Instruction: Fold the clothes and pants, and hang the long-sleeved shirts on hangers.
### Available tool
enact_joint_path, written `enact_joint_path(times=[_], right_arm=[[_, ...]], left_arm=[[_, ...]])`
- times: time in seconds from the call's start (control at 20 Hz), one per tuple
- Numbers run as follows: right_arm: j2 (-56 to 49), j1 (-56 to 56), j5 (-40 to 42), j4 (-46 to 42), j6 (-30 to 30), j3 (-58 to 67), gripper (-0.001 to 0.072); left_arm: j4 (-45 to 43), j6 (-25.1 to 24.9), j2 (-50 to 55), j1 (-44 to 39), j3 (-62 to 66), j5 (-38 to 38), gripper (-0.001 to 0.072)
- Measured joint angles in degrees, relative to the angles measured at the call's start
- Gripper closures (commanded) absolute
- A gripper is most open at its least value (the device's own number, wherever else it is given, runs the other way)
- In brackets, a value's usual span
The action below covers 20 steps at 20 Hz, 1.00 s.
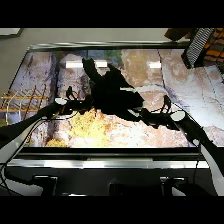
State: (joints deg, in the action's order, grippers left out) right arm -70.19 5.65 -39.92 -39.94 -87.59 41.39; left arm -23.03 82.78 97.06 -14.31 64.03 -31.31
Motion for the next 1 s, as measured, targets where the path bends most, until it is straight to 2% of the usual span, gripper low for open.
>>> enact_joint_path(times=[0.25, 0.55, 0.75, 1.0], right_arm=[[0.59, -4.00, -2.19, -0.17, -0.63, 10.95, 0.0657], [5.29, -8.68, -9.51, -2.27, -0.87, 39.85, 0.0657], [13.05, -9.29, -14.40, -4.11, -0.37, 54.73, 0.0657], [26.73, -9.46, -18.21, -7.28, -0.63, 61.09, 0.0657]], left_arm=[[-2.56, -2.69, -5.35, 4.46, 10.64, -5.42, 0.0678], [-13.16, 2.29, -20.09, 9.22, 28.22, -10.34, 0.0676], [-15.54, 3.26, -33.07, 10.32, 32.41, -11.21, 0.0674], [-19.12, 3.63, -47.93, 10.67, 33.68, -11.26, 0.0674]])
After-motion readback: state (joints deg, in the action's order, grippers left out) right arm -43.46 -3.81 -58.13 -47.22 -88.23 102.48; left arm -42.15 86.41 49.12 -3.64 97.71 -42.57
